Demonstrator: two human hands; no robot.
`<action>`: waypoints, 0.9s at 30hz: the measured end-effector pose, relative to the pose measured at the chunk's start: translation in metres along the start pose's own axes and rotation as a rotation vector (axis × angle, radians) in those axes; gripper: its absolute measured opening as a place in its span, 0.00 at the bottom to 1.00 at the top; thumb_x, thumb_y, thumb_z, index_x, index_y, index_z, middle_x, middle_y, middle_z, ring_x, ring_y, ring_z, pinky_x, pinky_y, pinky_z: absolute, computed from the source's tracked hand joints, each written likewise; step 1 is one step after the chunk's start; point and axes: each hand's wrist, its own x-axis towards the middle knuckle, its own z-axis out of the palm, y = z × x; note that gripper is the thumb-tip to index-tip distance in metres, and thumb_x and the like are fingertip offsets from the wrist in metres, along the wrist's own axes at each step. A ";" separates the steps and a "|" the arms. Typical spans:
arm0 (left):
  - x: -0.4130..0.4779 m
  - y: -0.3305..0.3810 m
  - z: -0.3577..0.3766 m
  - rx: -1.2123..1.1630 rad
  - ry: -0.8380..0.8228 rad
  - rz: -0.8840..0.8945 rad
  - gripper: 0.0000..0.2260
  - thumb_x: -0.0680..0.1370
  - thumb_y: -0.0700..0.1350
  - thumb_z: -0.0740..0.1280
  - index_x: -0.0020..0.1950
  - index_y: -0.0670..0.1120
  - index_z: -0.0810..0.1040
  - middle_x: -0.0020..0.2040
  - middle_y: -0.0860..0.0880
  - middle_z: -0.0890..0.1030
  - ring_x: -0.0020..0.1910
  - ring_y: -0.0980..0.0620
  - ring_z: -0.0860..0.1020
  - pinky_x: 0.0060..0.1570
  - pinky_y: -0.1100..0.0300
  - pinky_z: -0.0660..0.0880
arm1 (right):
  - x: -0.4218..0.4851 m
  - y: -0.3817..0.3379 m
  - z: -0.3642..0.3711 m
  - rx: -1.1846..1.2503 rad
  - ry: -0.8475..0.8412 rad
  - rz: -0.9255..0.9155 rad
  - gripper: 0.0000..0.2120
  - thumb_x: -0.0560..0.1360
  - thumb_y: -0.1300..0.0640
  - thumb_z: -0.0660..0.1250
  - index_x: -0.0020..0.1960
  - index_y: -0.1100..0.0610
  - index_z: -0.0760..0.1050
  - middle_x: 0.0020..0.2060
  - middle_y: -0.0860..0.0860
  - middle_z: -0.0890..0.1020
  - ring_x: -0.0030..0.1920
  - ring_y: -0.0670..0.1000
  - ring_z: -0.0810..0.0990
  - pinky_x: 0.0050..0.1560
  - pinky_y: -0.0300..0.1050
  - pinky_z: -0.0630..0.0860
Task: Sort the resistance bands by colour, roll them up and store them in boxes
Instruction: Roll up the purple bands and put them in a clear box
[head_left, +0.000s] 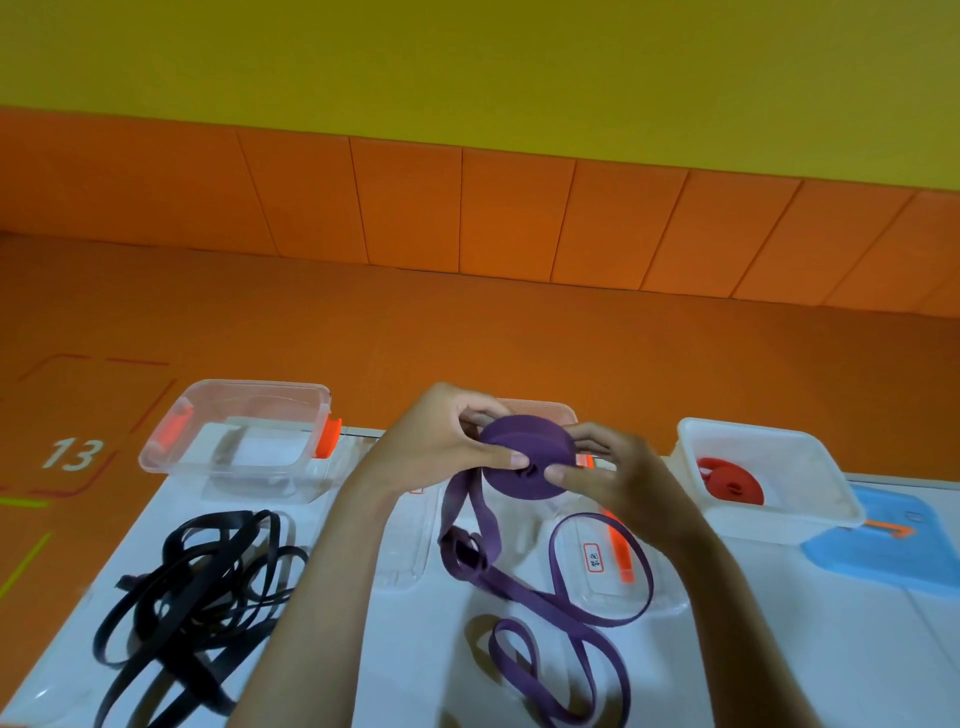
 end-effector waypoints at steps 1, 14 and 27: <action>0.001 0.002 0.001 0.033 -0.008 0.024 0.11 0.71 0.45 0.83 0.52 0.50 0.88 0.47 0.53 0.89 0.48 0.54 0.87 0.47 0.58 0.84 | 0.001 0.000 -0.002 -0.073 -0.011 -0.027 0.12 0.73 0.45 0.78 0.56 0.43 0.82 0.51 0.43 0.88 0.56 0.47 0.86 0.57 0.46 0.83; -0.007 -0.006 0.017 -0.027 0.014 0.070 0.12 0.72 0.43 0.82 0.54 0.51 0.88 0.48 0.54 0.88 0.47 0.55 0.86 0.46 0.63 0.81 | -0.004 -0.003 0.005 -0.014 0.107 -0.046 0.13 0.71 0.48 0.76 0.54 0.43 0.81 0.49 0.42 0.87 0.50 0.46 0.87 0.48 0.41 0.84; -0.007 -0.013 0.018 -0.185 0.074 0.048 0.08 0.79 0.44 0.76 0.58 0.53 0.87 0.51 0.50 0.89 0.51 0.53 0.87 0.51 0.64 0.81 | -0.005 0.004 0.003 0.098 0.092 0.079 0.11 0.74 0.54 0.76 0.55 0.53 0.82 0.47 0.51 0.89 0.49 0.52 0.88 0.43 0.41 0.85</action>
